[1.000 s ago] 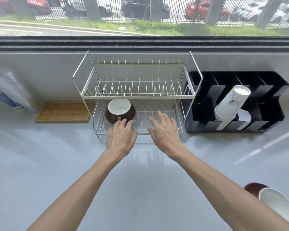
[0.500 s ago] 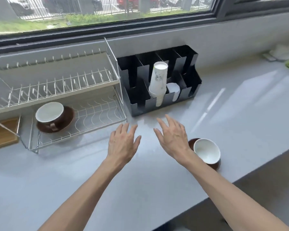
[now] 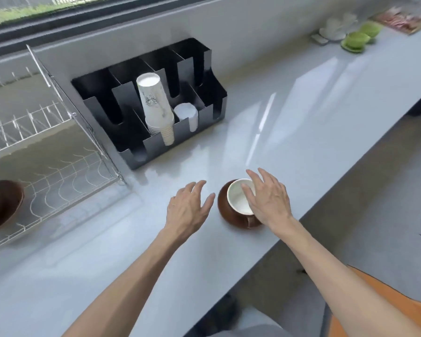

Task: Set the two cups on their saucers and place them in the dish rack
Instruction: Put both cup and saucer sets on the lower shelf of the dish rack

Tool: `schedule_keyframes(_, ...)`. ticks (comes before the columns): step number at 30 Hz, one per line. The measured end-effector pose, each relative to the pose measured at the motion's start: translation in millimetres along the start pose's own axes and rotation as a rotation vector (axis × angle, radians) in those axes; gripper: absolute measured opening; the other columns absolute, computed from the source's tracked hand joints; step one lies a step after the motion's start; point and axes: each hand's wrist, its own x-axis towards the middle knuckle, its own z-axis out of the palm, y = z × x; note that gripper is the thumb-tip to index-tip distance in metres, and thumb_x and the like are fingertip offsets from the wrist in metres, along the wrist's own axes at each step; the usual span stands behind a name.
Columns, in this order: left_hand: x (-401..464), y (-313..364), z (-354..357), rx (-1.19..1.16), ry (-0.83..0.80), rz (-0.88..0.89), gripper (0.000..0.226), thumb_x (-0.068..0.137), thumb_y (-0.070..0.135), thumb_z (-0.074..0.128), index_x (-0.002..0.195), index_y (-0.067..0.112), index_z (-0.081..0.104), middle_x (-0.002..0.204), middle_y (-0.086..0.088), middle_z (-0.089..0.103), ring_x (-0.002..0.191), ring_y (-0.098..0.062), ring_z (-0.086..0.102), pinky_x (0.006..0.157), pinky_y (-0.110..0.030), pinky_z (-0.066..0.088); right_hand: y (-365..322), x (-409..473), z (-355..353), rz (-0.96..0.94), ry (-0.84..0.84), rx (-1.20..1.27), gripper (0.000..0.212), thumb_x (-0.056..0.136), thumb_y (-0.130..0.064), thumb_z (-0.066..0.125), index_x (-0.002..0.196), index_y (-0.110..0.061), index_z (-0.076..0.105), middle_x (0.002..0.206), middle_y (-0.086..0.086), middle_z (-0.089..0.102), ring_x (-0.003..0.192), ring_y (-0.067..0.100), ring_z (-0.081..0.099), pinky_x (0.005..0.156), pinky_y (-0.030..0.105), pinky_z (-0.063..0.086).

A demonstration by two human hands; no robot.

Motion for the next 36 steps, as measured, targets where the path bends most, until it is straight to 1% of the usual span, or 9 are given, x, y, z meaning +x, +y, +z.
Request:
schedule_keyframes(8,14.5,24.3,36.5,-0.415,-0.188,-0.244,0.066,0.096,0.067,0.041,0.151,0.03,0.04,0.153,-0.003,0.049,0.136,-0.024,0.051,0.113,-0.042,0.04,43.5,3.4,12.0,0.206,-0.134,0.339,0.054,0.103,-0.046,0.039,0.151,-0.021,0.037,0.158,0.007,0.037,0.145,0.027,0.033,0.114,0.041,0.029)
schedule_keyframes(14,22.5,29.5,47.6,-0.552,-0.251,-0.271,0.062,0.095,0.067,0.045,0.147,0.033,0.043,0.151,0.0,0.051,0.13,-0.022,0.056,0.111,-0.046,0.044,48.4,8.2,17.6,0.247,-0.178,0.531,0.049,0.107,-0.037,0.033,0.152,-0.017,0.036,0.157,0.007,0.039,0.146,0.022,0.033,0.115,0.032,0.026)
schedule_keyframes(18,25.2,33.3,53.3,-0.68,-0.287,-0.293,0.067,0.085,0.072,0.049,0.141,0.036,0.046,0.145,0.001,0.054,0.123,-0.023,0.059,0.105,-0.048,0.05,52.7,11.4,21.1,0.269,-0.204,0.559,0.046,0.108,-0.033,0.03,0.15,-0.015,0.04,0.154,0.006,0.044,0.143,0.024,0.037,0.114,0.034,0.028)
schedule_keyframes(22,26.1,32.5,60.5,-0.763,-0.276,-0.332,0.068,0.084,0.068,0.055,0.142,0.033,0.048,0.139,-0.001,0.053,0.122,-0.023,0.059,0.104,-0.048,0.052,57.3,12.7,27.4,0.281,-0.225,0.57,0.043,0.108,-0.031,0.028,0.142,-0.017,0.051,0.136,0.007,0.059,0.13,0.028,0.049,0.099,0.033,0.038)
schedule_keyframes(26,29.0,30.9,67.2,-0.789,-0.263,-0.347,0.068,0.081,0.066,0.058,0.139,0.033,0.052,0.137,-0.001,0.054,0.124,-0.024,0.059,0.104,-0.049,0.053,58.9,12.7,29.2,0.311,-0.248,0.587,0.043,0.108,-0.033,0.029,0.137,-0.016,0.055,0.117,0.006,0.064,0.115,0.029,0.055,0.087,0.03,0.037)
schedule_keyframes(28,29.8,29.6,69.8,-0.802,-0.248,-0.342,0.059,0.084,0.062,0.059,0.136,0.034,0.055,0.134,-0.001,0.055,0.121,-0.023,0.06,0.102,-0.049,0.054,58.9,13.1,30.4,0.313,-0.246,0.579,0.04,0.107,-0.033,0.029,0.124,-0.014,0.06,0.097,0.004,0.06,0.099,0.028,0.055,0.081,0.032,0.038)
schedule_keyframes(31,29.7,28.5,72.9,-0.819,-0.226,-0.332,0.046,0.088,0.056,0.06,0.129,0.037,0.058,0.128,0.0,0.057,0.115,-0.024,0.063,0.1,-0.05,0.055,59.2,12.9,32.9,0.326,-0.233,0.569,0.036,0.107,-0.033,0.03,0.107,-0.014,0.06,0.078,-0.002,0.05,0.086,0.025,0.049,0.073,0.032,0.035)
schedule_keyframes(33,28.9,27.9,73.7,-0.827,-0.219,-0.332,0.042,0.088,0.055,0.06,0.127,0.039,0.058,0.127,0.0,0.057,0.115,-0.024,0.063,0.1,-0.05,0.055,58.3,11.8,33.3,0.324,-0.223,0.565,0.036,0.107,-0.033,0.03,0.104,-0.013,0.06,0.073,-0.004,0.047,0.082,0.025,0.048,0.071,0.033,0.034)
schedule_keyframes(36,26.9,24.5,73.0,-0.83,-0.212,-0.324,0.039,0.09,0.053,0.06,0.127,0.04,0.058,0.126,0.0,0.058,0.115,-0.024,0.063,0.1,-0.051,0.055,54.7,9.5,31.9,0.302,-0.217,0.562,0.038,0.107,-0.032,0.031,0.107,-0.01,0.062,0.075,0.0,0.05,0.082,0.026,0.049,0.07,0.035,0.036)
